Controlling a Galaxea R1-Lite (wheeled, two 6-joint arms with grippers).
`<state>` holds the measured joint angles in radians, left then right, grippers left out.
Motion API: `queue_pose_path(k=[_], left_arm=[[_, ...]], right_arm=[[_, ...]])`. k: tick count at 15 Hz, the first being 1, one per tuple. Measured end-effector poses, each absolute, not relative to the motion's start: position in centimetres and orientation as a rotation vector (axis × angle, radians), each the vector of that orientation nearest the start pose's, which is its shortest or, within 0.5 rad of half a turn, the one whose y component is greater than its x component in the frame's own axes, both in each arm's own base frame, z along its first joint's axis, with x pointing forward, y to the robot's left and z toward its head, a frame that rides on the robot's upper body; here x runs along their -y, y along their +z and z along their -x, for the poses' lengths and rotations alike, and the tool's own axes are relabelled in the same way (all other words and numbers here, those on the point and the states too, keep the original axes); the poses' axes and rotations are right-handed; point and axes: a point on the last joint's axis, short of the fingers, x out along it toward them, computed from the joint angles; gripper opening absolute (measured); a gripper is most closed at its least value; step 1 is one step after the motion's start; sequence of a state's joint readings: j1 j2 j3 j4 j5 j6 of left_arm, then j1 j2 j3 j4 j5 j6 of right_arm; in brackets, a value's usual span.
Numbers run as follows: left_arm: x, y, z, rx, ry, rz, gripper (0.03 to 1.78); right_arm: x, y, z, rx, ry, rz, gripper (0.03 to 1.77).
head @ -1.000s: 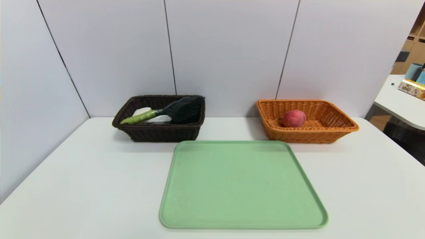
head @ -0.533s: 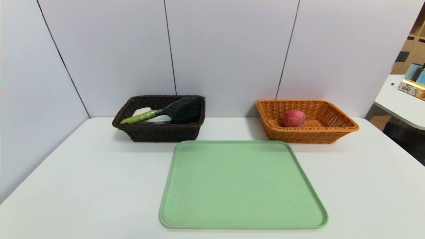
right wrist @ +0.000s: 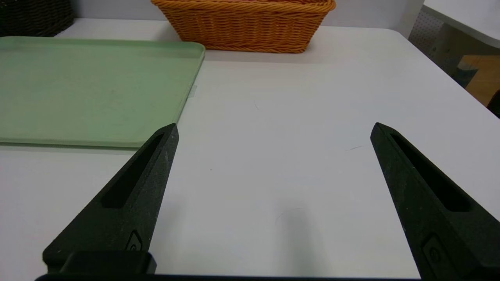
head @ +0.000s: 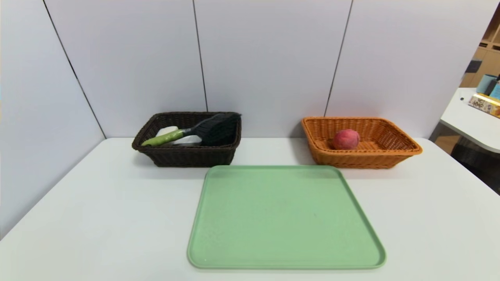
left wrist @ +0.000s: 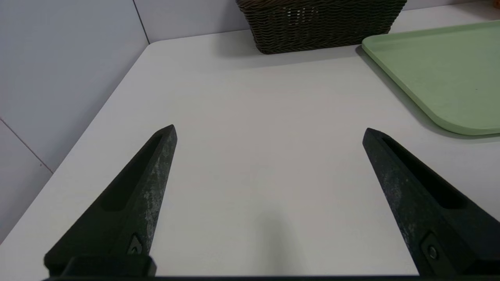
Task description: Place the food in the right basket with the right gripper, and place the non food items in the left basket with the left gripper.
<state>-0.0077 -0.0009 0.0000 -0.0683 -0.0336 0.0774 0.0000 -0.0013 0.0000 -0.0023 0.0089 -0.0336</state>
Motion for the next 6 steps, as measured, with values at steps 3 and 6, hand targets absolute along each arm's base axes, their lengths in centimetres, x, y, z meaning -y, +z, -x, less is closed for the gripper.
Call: queue_pose_path(k=[3,6], left_arm=[[0.04,8.25,2.31,0.070,-0.030,-0.062,1.69],[0.04,8.25,2.31,0.070,-0.031,-0.060,1.69]], right_arm=[[0.00,7.57,2.29,0.004,0.000,0.034,1.69],[0.00,7.57,2.29,0.004,-0.002,0.031,1.69]])
